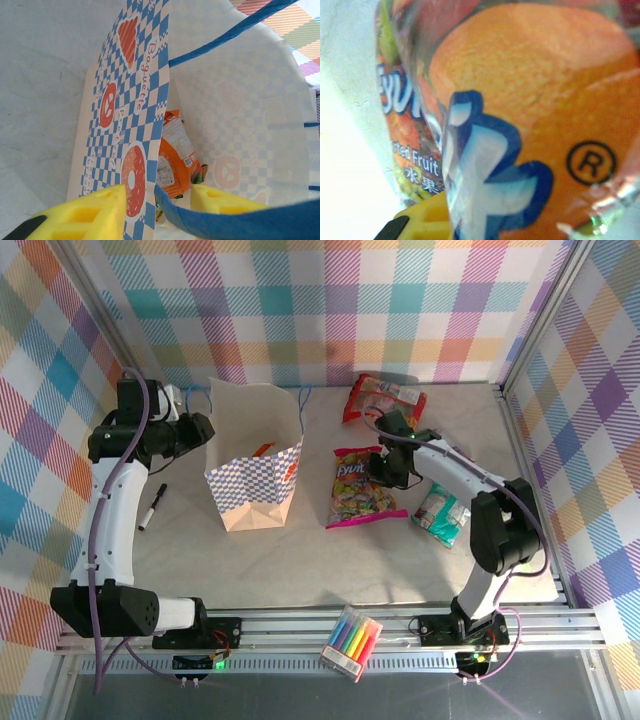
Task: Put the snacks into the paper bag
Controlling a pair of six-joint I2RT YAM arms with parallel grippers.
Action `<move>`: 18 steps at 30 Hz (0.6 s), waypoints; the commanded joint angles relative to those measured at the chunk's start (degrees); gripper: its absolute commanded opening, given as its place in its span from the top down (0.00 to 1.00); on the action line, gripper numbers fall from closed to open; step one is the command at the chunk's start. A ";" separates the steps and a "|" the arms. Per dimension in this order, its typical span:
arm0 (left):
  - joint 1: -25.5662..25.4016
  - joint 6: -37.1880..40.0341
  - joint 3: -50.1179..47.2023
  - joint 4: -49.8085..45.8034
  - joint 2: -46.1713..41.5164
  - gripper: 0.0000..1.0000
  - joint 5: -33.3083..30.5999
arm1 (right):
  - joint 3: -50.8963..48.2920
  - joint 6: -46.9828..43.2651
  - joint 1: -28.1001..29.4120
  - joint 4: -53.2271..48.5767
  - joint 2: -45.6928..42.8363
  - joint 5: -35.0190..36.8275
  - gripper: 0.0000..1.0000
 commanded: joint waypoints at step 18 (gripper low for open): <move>0.79 0.45 0.57 0.00 3.85 0.60 1.40 | 17.31 -5.76 4.43 -10.22 -15.35 8.21 1.00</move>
